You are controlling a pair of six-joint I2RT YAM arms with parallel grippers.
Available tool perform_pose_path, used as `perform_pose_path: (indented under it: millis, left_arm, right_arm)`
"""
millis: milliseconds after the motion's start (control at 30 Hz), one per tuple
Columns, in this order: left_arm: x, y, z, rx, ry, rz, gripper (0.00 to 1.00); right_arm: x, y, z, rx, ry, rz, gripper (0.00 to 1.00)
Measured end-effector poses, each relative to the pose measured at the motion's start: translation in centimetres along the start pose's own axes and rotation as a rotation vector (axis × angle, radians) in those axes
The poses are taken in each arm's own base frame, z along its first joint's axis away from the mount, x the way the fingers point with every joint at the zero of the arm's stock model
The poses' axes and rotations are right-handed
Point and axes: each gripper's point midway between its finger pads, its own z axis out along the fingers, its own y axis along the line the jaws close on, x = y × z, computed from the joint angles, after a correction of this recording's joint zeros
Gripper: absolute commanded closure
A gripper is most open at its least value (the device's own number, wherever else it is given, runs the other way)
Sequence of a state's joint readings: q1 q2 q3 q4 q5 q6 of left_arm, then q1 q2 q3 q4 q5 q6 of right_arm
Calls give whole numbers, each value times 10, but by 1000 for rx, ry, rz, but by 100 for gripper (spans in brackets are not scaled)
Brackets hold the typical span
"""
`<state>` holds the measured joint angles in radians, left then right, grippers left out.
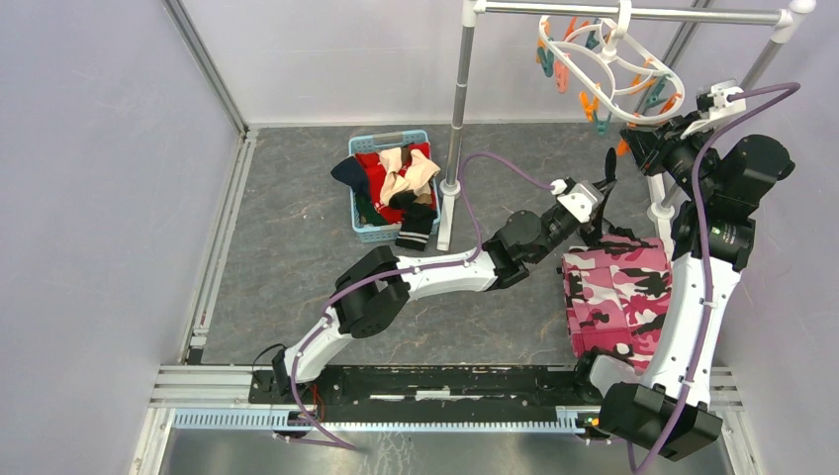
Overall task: Clip the socks to the hanger
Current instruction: Clamp the sock onto the hanger.
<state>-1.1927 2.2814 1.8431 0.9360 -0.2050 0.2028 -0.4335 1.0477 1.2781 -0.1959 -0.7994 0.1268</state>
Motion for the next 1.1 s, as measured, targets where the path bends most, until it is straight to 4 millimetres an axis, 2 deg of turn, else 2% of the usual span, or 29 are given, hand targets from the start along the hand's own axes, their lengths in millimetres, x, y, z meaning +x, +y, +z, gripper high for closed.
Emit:
perform_pose_path:
  millis: [267, 633, 1100]
  left_arm:
    - [-11, -2, 6, -1, -21, -5, 98]
    - [-17, -3, 12, 0, -35, -8, 98]
    - [-27, -8, 15, 3, -50, -16, 98]
  right_arm:
    - [1, -3, 0, 16, 0, 1, 88]
    - [2, -3, 1, 22, 2, 3, 88]
    - [4, -15, 1, 88, 9, -6, 87]
